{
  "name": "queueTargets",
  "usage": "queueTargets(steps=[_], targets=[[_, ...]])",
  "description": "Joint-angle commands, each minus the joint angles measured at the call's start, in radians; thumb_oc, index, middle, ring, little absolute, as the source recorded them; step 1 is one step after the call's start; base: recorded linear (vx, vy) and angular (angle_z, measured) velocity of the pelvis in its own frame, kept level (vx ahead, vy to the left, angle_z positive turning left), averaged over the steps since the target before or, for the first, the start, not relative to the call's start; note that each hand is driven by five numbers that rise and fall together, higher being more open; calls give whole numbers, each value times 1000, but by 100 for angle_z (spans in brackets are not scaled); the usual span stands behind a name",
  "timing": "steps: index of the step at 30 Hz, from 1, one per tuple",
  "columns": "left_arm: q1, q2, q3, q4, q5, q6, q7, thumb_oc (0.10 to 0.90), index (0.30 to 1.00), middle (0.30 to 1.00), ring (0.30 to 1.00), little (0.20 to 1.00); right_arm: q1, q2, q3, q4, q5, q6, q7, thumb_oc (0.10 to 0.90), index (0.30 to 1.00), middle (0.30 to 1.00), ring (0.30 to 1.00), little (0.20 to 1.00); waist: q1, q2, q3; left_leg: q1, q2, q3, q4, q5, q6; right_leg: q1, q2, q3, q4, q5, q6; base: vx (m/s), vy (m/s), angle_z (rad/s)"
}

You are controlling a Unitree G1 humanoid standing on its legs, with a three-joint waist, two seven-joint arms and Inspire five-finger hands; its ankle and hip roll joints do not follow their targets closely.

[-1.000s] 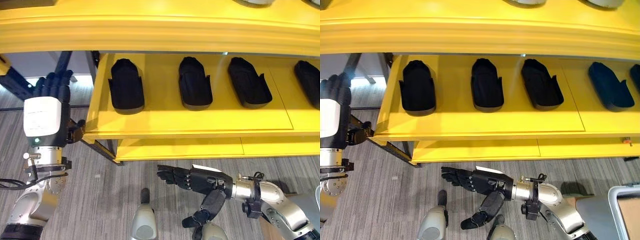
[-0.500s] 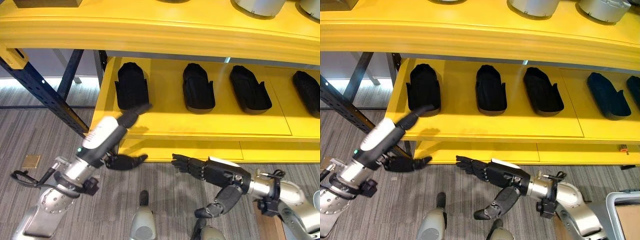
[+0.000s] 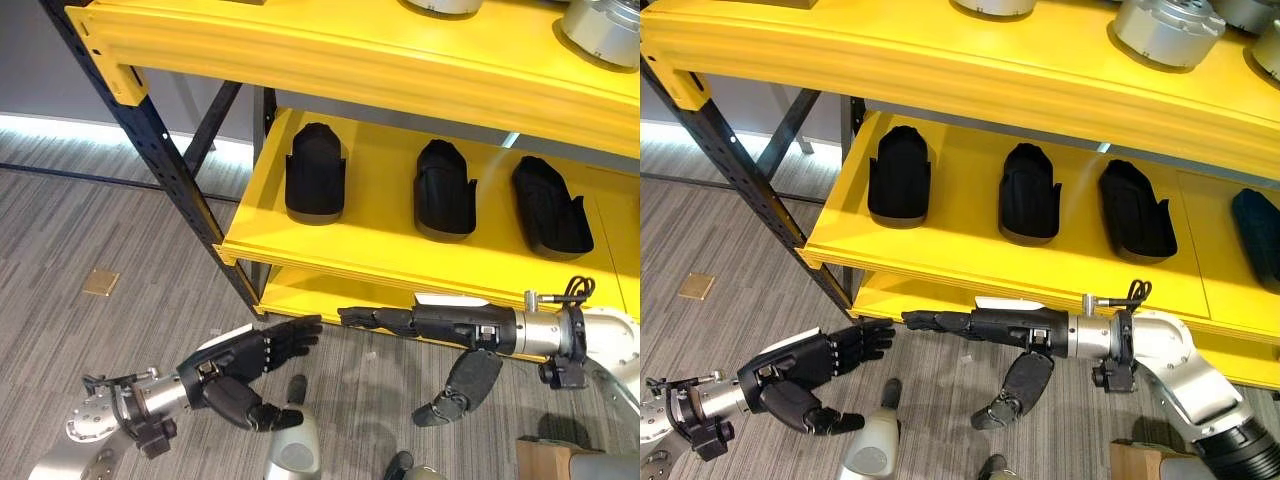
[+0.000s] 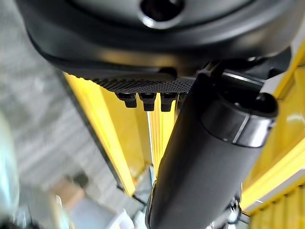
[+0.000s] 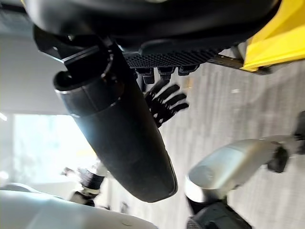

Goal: Move parts from the plastic box to the shelf.

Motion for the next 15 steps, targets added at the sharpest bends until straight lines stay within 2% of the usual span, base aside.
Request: queueTargets(steps=[1, 4, 5, 7, 12, 15], targets=[[-30, 36, 25, -48, -66, -78, -44, 900, 1000, 1000, 1000, 1000, -128, 18, 11, -6, 113, -56, -24, 900, 1000, 1000, 1000, 1000, 4, -34, -5, 22, 30, 6, -4, -6, -14, 31, 21, -18, 53, 2, -24, -16, -37, 11], [-24, 48, 23, -39, -76, -69, -62, 900, 1000, 1000, 1000, 1000, -179, 0, 37, 17, 109, -46, -58, 900, 1000, 1000, 1000, 1000, 19, -36, 3, 19, 27, 2, -13, -1, -12, 33, 21, -27, 38, 13, -19, -34, -54, 8], [-30, 60, 18, -35, -44, -111, -75, 900, 1000, 1000, 1000, 1000, -234, -3, 51, 47, 109, -38, -95, 900, 1000, 1000, 1000, 1000, 27, -36, 12, 16, 28, 1, -18, 3, -12, 27, 22, -31, 39, 16, -17, -44, -53, 11], [-34, 82, 21, -36, -59, -119, -91, 900, 1000, 1000, 1000, 1000, -274, -19, 46, 98, 146, -58, -121, 900, 1000, 1000, 1000, 1000, 36, -37, 22, 7, 27, -3, -17, 5, -10, 26, 23, -39, 41, 15, -17, -23, -57, 13], [-37, 91, 15, -38, -35, -143, -83, 900, 1000, 1000, 1000, 1000, -315, -3, 32, 155, 162, -59, -138, 900, 1000, 1000, 1000, 1000, 43, -36, 31, -4, 26, -7, -13, 3, -7, 19, 25, -41, 52, 8, -21, 3, -15, 2], [-34, 93, 11, -34, -16, -166, -71, 900, 1000, 1000, 1000, 1000, -337, 12, 16, 189, 168, -67, -142, 900, 1000, 1000, 1000, 1000, 45, -26, 40, -20, 26, -8, -5, 3, -6, 6, 23, -43, 71, -5, -25, 0, 0, 0]])
